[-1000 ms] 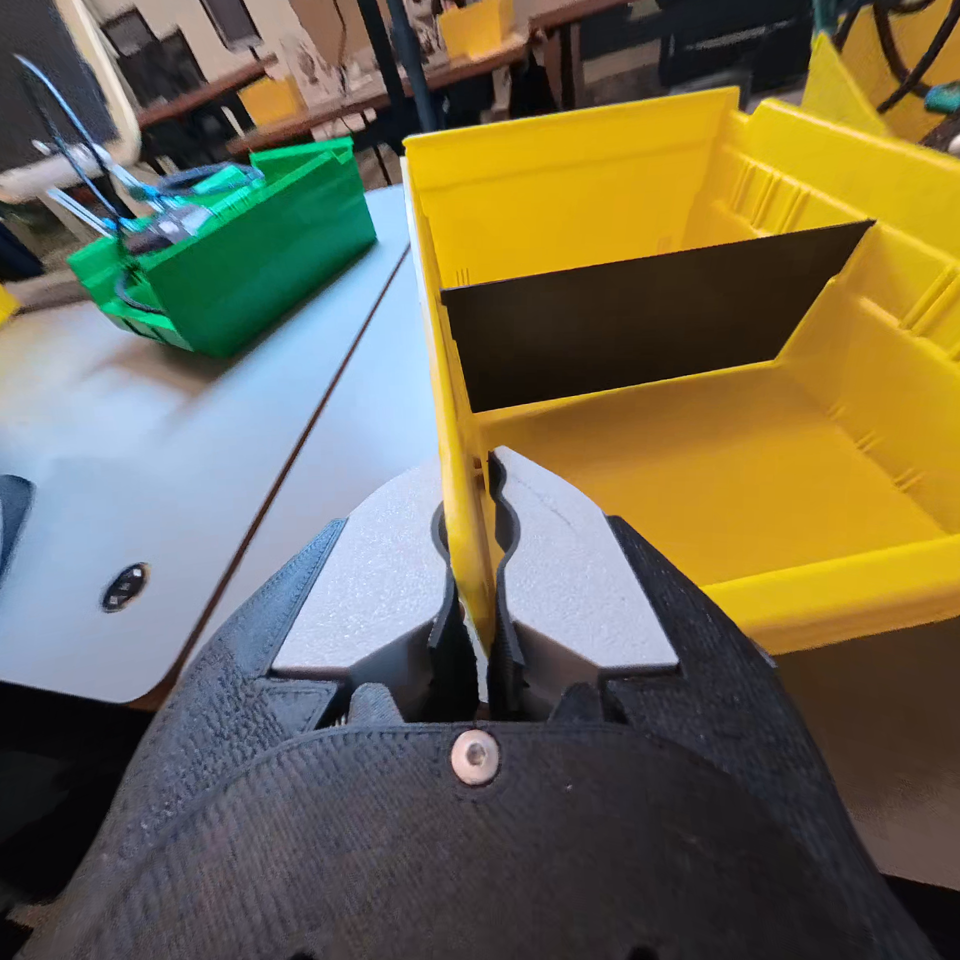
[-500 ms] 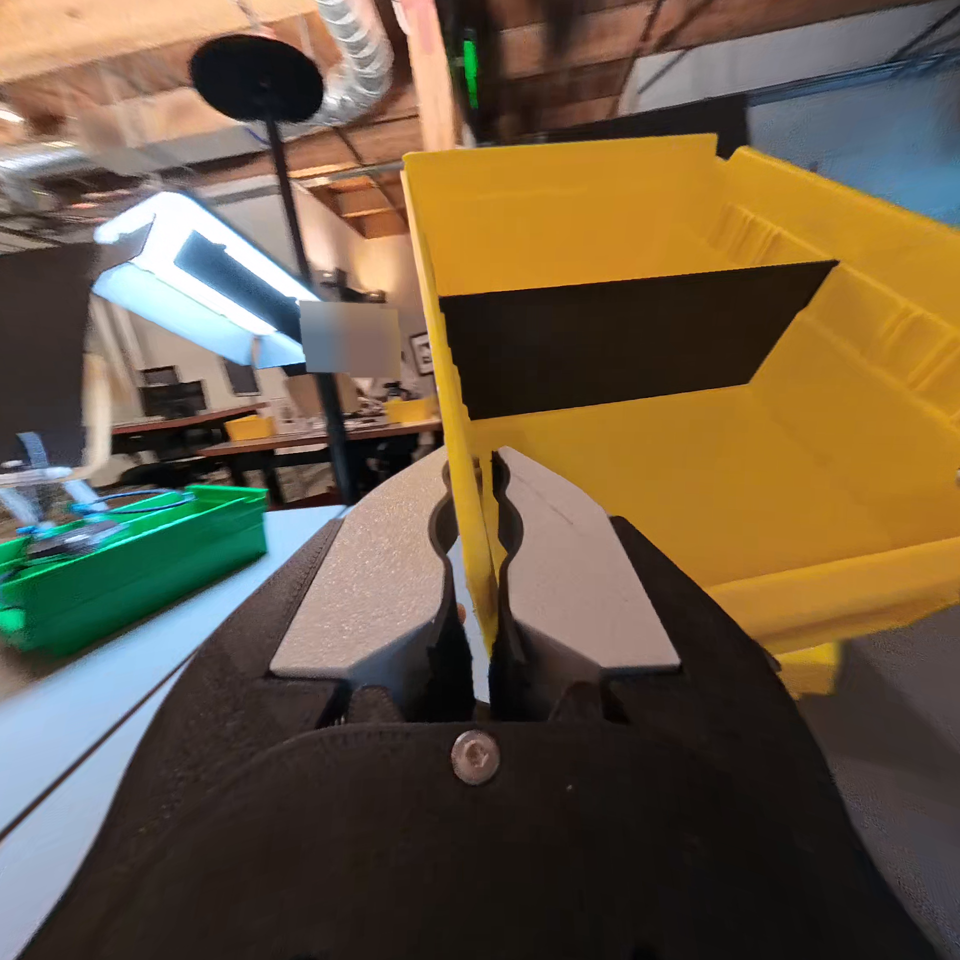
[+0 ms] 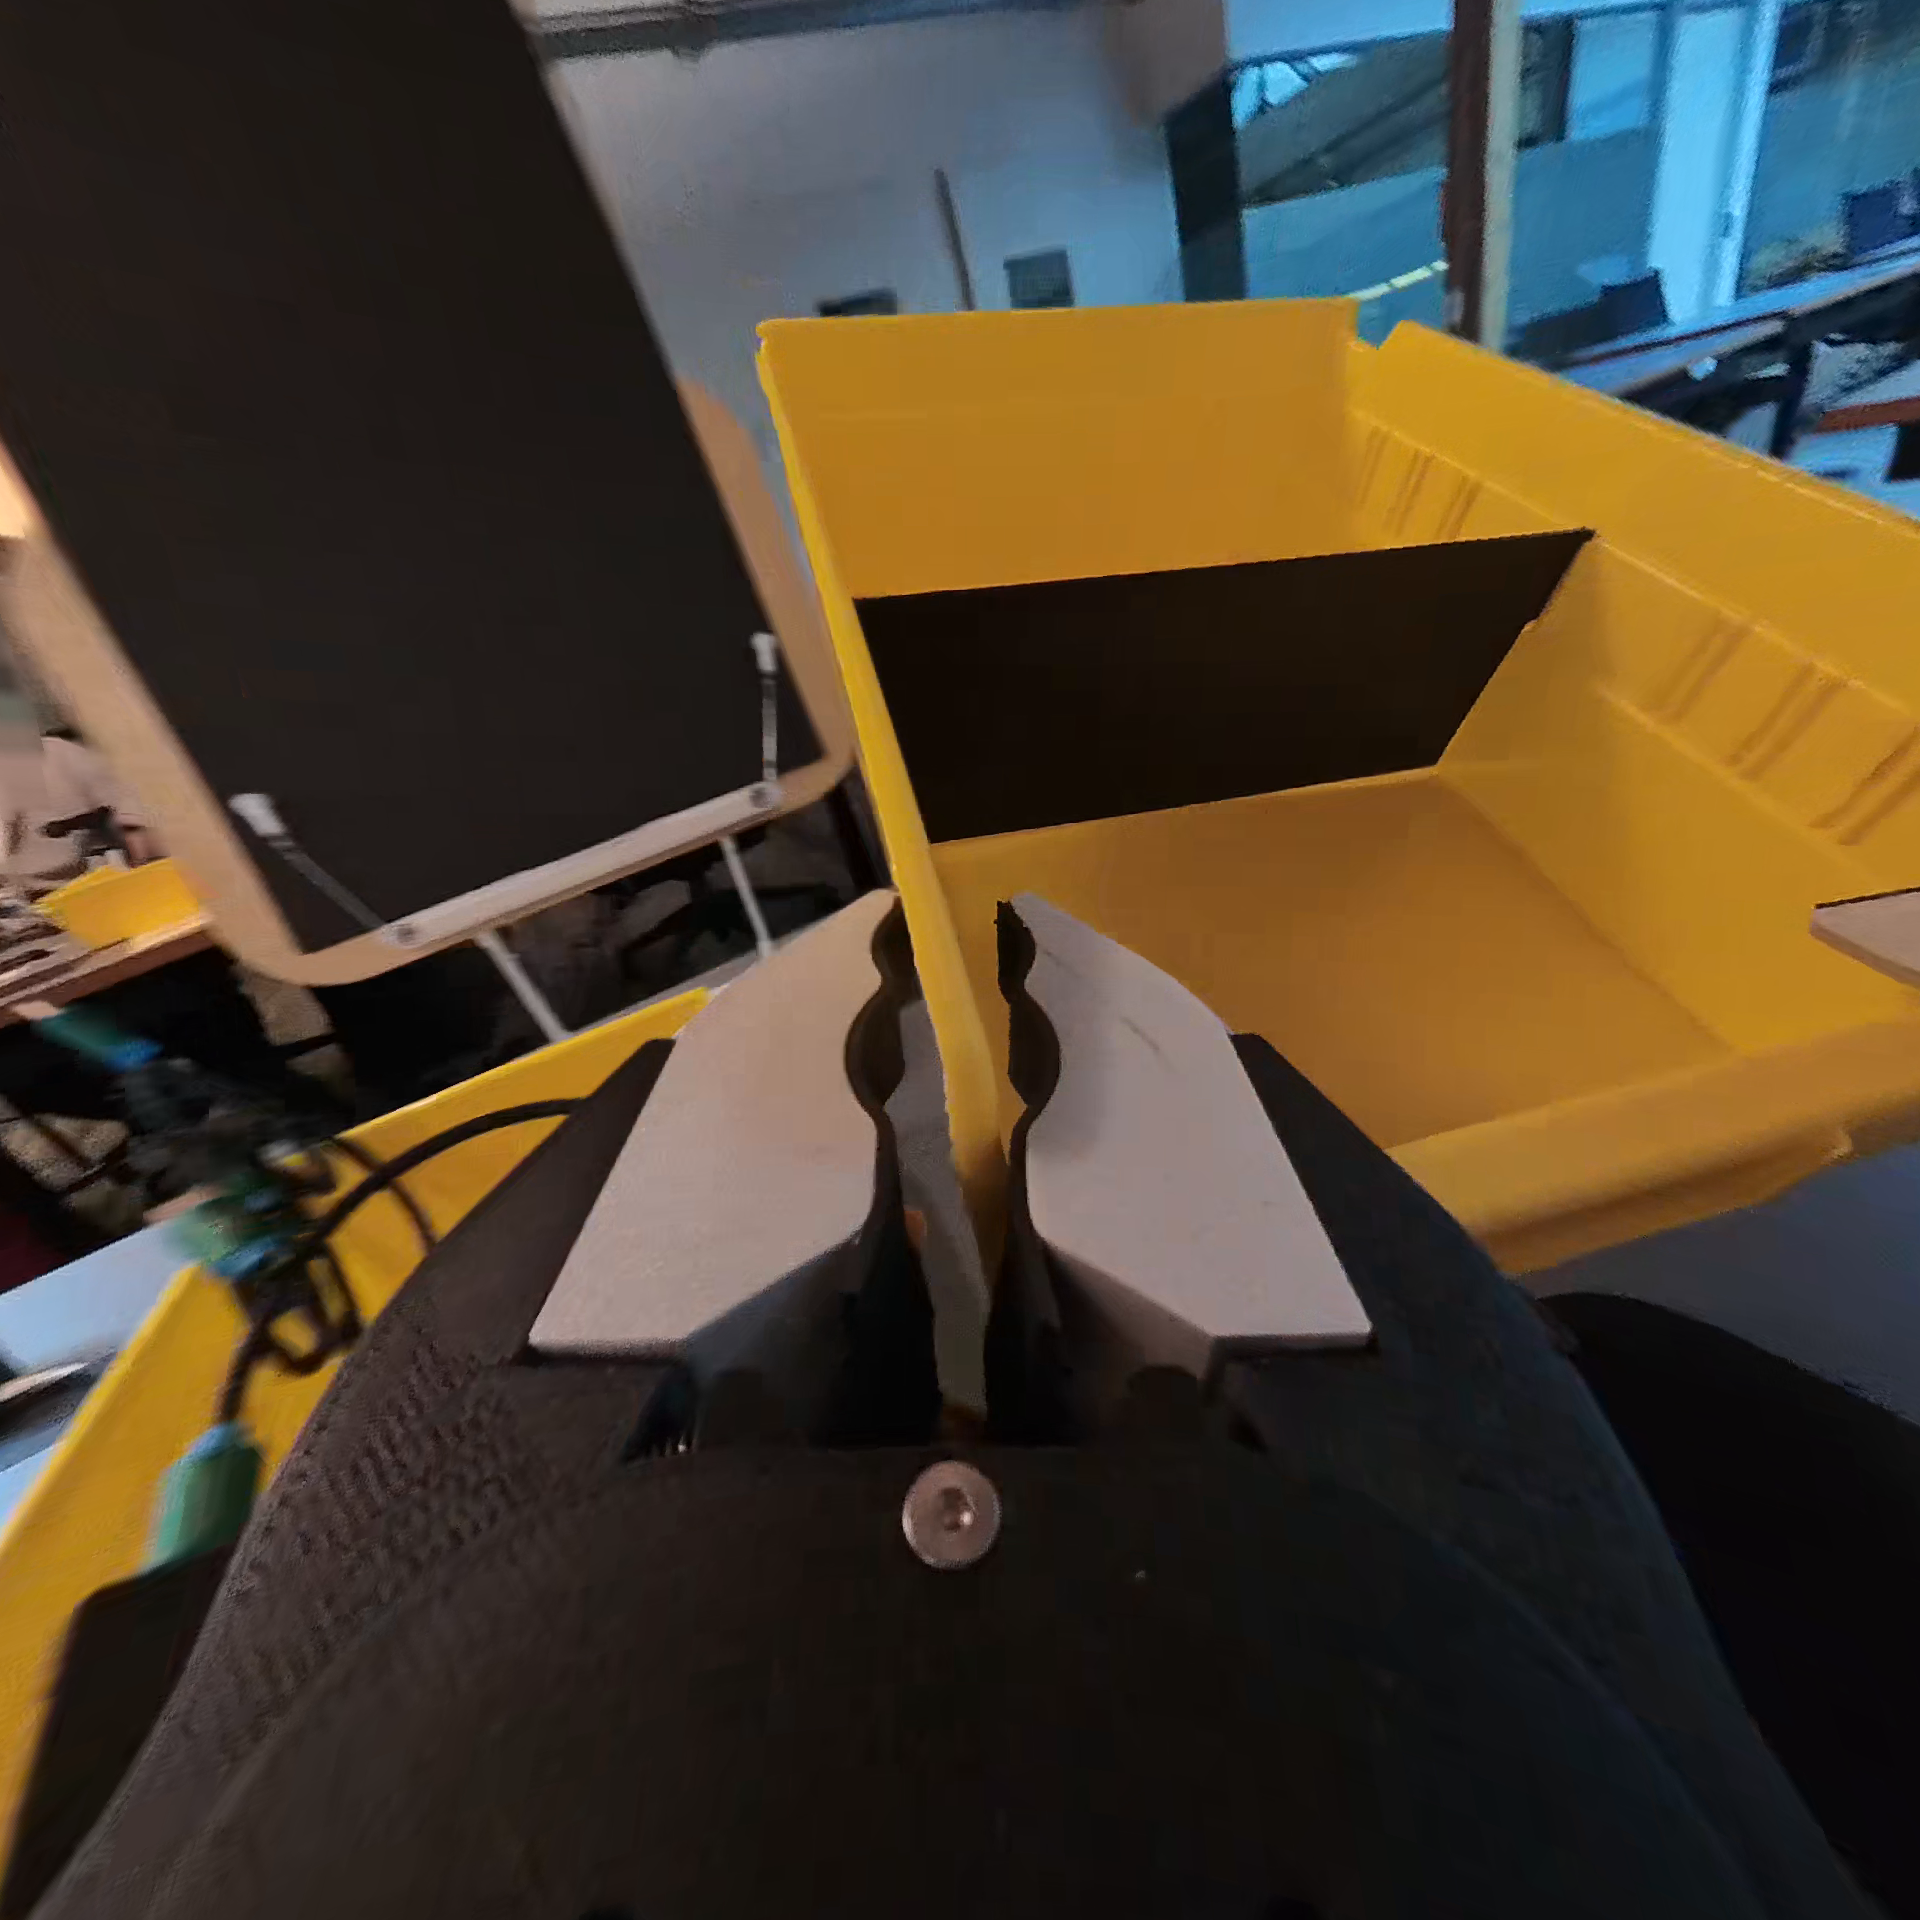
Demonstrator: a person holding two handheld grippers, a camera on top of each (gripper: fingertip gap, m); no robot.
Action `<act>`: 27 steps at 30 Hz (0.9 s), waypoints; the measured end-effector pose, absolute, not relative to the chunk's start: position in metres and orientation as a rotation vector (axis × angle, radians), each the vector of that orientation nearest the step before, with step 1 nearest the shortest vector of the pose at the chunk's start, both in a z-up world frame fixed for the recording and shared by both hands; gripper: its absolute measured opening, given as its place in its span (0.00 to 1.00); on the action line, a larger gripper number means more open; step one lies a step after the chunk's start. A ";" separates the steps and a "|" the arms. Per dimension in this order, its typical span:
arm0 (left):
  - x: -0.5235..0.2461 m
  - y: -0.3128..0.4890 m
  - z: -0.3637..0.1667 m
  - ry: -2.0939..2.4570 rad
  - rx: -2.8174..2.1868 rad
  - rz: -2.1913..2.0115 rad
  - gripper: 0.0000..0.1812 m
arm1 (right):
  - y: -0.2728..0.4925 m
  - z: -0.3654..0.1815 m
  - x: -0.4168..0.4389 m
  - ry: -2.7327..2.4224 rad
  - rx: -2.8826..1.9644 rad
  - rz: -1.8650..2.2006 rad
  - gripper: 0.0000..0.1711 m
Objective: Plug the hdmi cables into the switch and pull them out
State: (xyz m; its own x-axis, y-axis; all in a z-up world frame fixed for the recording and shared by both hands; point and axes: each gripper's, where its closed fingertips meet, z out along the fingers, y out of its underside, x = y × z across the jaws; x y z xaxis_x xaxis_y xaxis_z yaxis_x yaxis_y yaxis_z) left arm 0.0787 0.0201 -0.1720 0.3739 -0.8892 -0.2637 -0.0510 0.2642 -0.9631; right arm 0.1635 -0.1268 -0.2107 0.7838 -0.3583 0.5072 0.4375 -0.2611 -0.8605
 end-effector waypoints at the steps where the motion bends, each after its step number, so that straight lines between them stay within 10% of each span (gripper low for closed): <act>1: 0.096 0.015 -0.179 1.072 -1.173 -0.736 0.08 | -0.133 -0.220 0.177 -0.021 -1.684 -0.759 0.23; 18: 0.203 -0.023 -0.304 1.513 -1.385 -0.901 0.13 | -0.180 -0.324 0.281 0.299 -1.914 -0.840 0.17; 27: 0.036 -0.030 -0.202 1.426 -0.898 -0.831 0.25 | -0.180 -0.265 0.245 -0.201 -1.687 -1.162 0.39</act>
State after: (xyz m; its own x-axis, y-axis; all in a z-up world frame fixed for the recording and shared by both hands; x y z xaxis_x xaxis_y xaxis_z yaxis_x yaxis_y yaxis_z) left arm 0.0359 -0.0302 -0.2015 -0.0054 -0.8941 -0.4478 -0.0512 0.4474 -0.8928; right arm 0.2452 -0.1799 -0.2654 0.5182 -0.3813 0.7656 0.6162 -0.4543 -0.6434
